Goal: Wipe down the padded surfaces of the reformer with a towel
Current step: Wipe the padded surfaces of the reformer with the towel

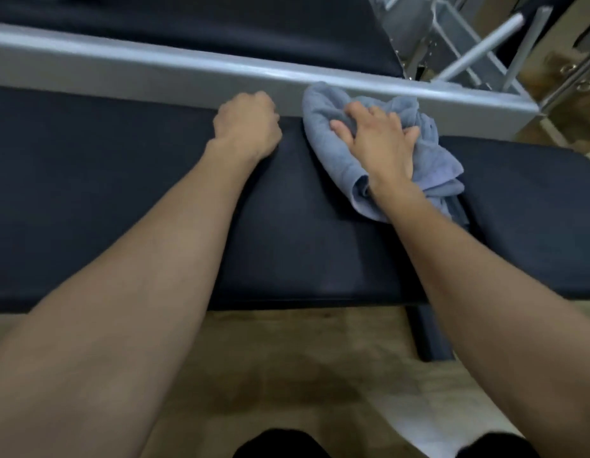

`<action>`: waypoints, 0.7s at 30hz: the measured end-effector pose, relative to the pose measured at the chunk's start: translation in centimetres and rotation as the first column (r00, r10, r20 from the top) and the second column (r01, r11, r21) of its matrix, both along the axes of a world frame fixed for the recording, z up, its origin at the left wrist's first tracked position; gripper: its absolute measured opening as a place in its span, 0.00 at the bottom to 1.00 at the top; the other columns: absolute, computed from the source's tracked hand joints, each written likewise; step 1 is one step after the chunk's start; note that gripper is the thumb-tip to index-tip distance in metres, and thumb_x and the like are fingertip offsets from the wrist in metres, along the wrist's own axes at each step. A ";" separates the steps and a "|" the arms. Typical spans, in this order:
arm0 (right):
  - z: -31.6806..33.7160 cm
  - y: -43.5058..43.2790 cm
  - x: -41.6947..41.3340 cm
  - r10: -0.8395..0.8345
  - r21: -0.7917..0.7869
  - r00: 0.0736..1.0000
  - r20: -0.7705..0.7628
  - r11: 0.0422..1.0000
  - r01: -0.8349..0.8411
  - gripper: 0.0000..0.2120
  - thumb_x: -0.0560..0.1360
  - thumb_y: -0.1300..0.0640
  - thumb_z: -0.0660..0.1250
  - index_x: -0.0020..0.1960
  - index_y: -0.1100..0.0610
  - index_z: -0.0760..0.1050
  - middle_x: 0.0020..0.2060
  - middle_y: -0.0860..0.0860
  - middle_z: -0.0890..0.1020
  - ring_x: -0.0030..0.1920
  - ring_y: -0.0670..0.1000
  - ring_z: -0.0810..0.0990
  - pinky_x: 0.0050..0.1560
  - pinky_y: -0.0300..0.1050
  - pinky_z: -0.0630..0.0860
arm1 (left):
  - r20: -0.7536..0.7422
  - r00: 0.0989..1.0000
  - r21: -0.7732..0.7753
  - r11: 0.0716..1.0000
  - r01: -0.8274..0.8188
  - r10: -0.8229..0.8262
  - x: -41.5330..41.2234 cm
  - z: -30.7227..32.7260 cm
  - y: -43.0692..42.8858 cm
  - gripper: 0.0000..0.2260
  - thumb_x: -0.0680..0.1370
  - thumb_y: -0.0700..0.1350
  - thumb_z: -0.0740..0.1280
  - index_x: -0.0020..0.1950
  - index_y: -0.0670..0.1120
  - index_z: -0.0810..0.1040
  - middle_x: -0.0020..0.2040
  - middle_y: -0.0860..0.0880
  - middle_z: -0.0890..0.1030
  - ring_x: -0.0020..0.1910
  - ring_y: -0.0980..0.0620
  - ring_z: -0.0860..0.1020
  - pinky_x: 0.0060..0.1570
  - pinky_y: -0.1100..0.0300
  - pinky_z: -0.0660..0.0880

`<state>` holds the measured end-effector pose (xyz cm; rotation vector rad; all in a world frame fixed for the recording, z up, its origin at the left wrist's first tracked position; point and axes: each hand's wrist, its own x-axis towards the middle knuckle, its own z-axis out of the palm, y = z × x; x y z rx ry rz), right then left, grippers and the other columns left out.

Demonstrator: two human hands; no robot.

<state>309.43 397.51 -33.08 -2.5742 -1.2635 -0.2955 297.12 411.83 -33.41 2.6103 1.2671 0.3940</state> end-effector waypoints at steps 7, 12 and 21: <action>-0.1 4.9 1.9 -0.054 -0.017 0.998 0.020 0.998 0.054 0.19 0.81 0.43 0.52 0.57 0.53 0.75 0.57 0.58 0.79 0.60 0.62 0.73 0.59 0.62 0.63 | 0.026 0.998 0.110 0.993 0.048 -0.051 -0.5 -1.1 -0.3 0.13 0.80 0.43 0.57 0.55 0.45 0.82 0.54 0.41 0.82 0.55 0.39 0.77 0.56 0.52 0.69; -0.1 -1.6 -3.9 -0.032 0.001 0.999 0.033 0.999 0.032 0.17 0.80 0.42 0.54 0.56 0.53 0.74 0.52 0.58 0.80 0.55 0.62 0.75 0.54 0.61 0.65 | -0.008 0.998 0.106 0.992 0.070 -0.070 -0.9 -0.8 -0.6 0.15 0.82 0.44 0.55 0.53 0.44 0.80 0.53 0.41 0.82 0.54 0.40 0.77 0.65 0.49 0.64; 0.6 -9.3 -8.8 0.050 0.006 0.999 -0.002 0.999 -0.050 0.16 0.79 0.39 0.52 0.50 0.47 0.74 0.42 0.48 0.77 0.44 0.53 0.75 0.47 0.54 0.69 | -0.095 0.994 0.018 0.998 0.062 -0.061 -2.9 1.1 -1.6 0.17 0.82 0.48 0.54 0.67 0.45 0.73 0.65 0.45 0.76 0.67 0.45 0.70 0.71 0.48 0.59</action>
